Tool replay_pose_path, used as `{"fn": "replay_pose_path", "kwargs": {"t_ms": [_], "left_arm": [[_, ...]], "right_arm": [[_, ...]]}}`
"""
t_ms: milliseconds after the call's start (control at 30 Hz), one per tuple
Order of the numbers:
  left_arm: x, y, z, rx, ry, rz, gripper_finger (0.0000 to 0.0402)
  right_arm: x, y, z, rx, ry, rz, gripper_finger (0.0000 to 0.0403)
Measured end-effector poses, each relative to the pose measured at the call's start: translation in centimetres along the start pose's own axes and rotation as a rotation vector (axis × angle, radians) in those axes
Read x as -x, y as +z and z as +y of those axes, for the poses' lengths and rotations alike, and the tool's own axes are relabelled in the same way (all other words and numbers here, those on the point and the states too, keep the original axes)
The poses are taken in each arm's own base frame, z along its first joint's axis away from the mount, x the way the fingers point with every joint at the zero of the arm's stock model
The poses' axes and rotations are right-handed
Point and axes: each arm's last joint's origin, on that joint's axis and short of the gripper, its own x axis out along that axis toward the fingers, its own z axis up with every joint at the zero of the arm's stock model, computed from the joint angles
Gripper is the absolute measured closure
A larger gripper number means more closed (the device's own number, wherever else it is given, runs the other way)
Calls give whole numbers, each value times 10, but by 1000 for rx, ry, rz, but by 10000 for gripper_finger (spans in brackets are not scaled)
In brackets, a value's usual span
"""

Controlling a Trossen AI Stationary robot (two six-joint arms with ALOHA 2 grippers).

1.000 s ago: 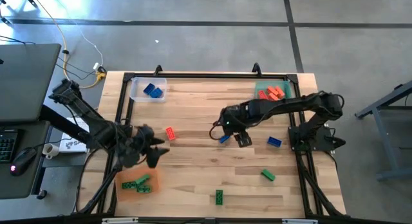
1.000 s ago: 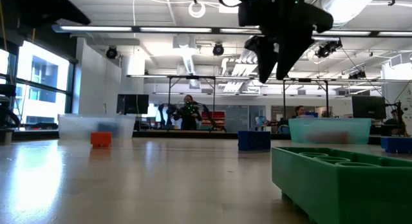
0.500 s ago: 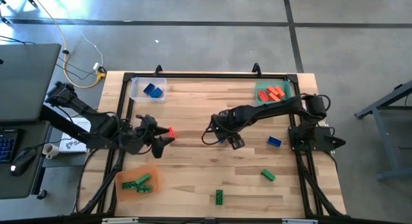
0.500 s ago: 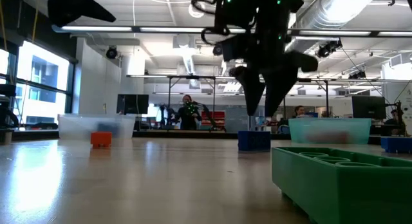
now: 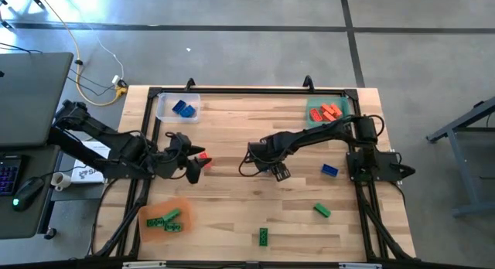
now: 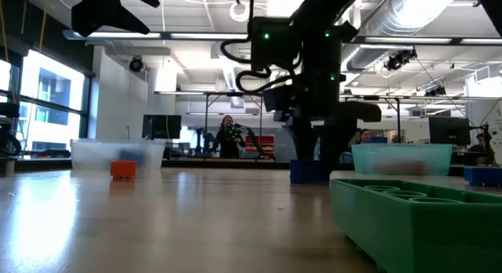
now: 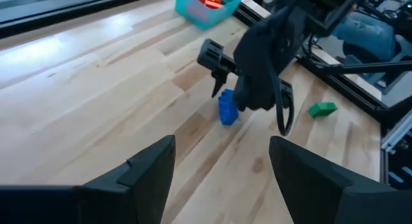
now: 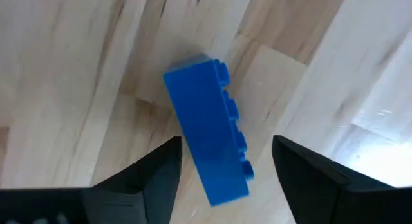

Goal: Sort & place blocks by color
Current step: Put the left blue game piece into the transparent bin

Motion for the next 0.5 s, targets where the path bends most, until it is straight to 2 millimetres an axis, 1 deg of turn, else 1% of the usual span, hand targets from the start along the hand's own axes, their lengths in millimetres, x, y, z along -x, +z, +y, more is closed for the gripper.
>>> {"fn": "replay_pose_path", "kwargs": {"t_ms": [67,167,367,500], "left_arm": [[-1,1,1,5,11,-4,163],[-3,3,3,0,24,-8,163],[-8,7,7,-24,47,-12,163],[-12,11,11,-26,59,0,163]], "right_arm": [[-4,-1,-1,10,10,19,192],[-7,-2,-2,6,31,25,232],[-9,-5,-9,-12,34,21,336],[-9,-7,-14,-31,58,8,337]]}}
